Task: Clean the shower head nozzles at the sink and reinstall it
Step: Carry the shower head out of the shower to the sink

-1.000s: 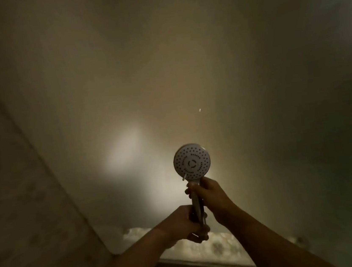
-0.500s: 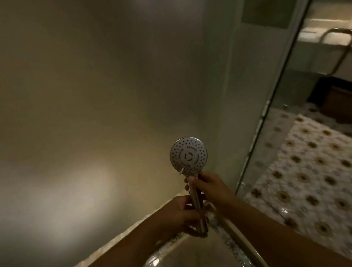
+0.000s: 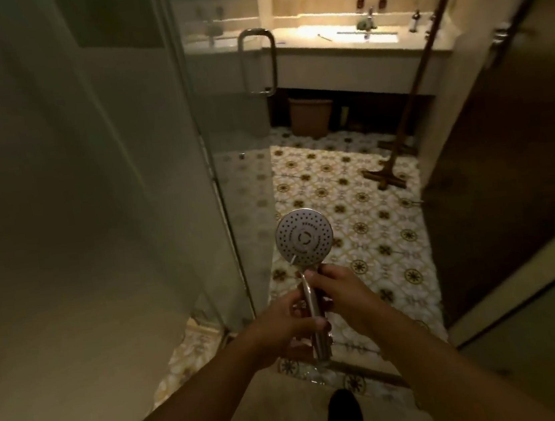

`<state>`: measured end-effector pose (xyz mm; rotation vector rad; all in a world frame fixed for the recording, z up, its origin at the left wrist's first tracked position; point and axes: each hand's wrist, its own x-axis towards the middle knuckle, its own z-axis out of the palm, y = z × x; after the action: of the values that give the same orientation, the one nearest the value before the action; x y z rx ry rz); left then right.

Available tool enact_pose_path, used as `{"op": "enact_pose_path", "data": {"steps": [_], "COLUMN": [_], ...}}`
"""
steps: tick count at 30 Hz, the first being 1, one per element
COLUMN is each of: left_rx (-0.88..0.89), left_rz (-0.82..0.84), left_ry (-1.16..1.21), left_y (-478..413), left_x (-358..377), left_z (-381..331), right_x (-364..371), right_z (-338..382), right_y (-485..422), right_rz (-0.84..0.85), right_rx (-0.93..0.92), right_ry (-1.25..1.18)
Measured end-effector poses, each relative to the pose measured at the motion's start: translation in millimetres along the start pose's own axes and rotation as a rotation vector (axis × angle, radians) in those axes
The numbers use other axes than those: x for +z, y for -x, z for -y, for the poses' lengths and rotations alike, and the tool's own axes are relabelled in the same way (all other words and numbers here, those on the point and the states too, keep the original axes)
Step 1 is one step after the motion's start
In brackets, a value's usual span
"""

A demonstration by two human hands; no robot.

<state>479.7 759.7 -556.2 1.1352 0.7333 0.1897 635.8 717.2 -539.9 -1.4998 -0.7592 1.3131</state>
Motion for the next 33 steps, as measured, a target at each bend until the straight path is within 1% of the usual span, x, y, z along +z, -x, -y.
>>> {"op": "enact_pose_path", "data": {"steps": [7,12,15,20,26,30,33], "left_rx": [-0.005,-0.009,-0.007,0.0,-0.009,-0.025,-0.023], "left_rz": [0.05,0.027,0.013,0.055,0.125,0.158,0.178], "left_ry": [-0.082,-0.131,-0.147,-0.153,-0.112,-0.076,-0.127], "left_y": [-118,-205,-248,-318,-417,-509,-578], "left_x": [15,37,40,34,2,-40,-75], "left_z": [-63,-115,-142,-179,-226,-264,-308], "right_x": [-92,-162,-191,-226,-260,-284,-302], "right_z": [30,60,82,108,141,170,198], "right_y": [-74,-134,-164,-220,-322,-419,-492], "right_rz": [-0.101,-0.178,-0.208,-0.246,-0.276,-0.29,-0.328], "right_rx": [-0.071,-0.039,-0.034,-0.04,-0.043,-0.072,-0.061], "right_ry": [-0.004,-0.021,-0.036,-0.081,-0.055,-0.003,-0.004]}}
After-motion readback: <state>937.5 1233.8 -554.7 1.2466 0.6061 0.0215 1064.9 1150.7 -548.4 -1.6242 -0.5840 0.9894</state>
